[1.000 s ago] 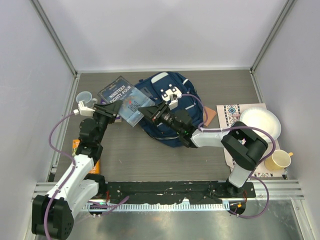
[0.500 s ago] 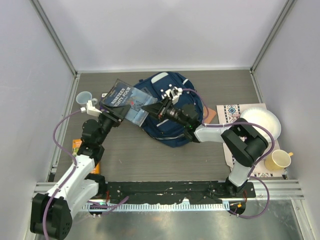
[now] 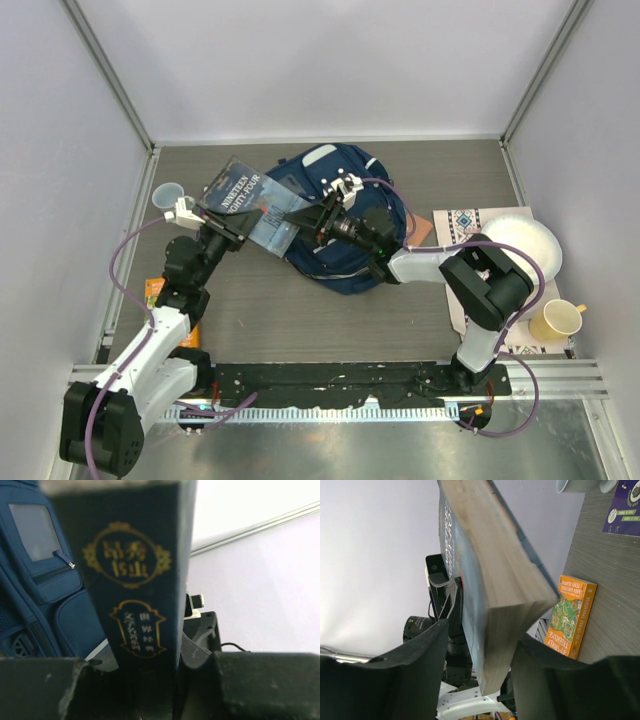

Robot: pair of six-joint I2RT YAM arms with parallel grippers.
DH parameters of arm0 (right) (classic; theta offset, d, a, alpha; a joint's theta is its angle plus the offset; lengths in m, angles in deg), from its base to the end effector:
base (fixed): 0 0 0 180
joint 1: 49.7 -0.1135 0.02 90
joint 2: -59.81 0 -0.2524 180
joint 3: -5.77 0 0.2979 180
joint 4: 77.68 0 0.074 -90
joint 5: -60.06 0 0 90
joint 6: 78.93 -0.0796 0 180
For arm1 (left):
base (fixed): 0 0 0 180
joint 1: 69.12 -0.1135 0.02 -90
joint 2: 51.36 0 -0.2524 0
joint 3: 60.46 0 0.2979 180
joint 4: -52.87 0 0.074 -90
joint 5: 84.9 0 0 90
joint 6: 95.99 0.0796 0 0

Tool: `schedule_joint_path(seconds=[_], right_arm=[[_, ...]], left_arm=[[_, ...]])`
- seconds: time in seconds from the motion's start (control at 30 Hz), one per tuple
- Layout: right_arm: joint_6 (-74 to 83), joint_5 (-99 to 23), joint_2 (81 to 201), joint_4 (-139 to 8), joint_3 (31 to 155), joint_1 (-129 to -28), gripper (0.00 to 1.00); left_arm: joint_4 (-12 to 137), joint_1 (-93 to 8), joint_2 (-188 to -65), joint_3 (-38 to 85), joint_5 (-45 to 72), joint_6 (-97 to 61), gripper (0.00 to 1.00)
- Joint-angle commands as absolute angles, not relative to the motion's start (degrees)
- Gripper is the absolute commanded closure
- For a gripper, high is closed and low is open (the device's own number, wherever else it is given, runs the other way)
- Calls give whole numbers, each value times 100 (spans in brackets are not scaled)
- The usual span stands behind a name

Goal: Pack the student bag
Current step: Pick up the book from the center of the board.

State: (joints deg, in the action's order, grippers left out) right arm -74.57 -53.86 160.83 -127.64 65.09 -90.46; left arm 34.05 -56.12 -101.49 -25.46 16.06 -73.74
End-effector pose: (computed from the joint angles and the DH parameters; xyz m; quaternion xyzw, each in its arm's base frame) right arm 0.3091 0.3090 0.1842 0.0995 0.6515 0.7215 0.2125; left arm 0.2866 -0.0817 0.2393 -0.2512 0.6366 -0.5202 0.5109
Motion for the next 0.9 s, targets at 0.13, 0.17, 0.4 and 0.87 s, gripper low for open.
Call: schedule_joint_path(seconds=[0.13,0.17,0.4,0.87], right_arm=[[-7400,-5279,15781,-12785,6529,-9057,21],[-7435,-5270,15825,-12802,6520,-9066,21],[-7760,-5042,16027,-13004,6520,-9224,19],[-8182,-4857,16528,-14005,6686,-9356,30]], left_arm=[[2811,-5629,-10137,-2414,1433,-7569,100],[2714,-5629,-10207,-2414,1442,-7604,100],[2300,-5629,-10348,-2502,1459,-7815,100],[2142,-5629,-10418,-2520,1591,-7956,100]])
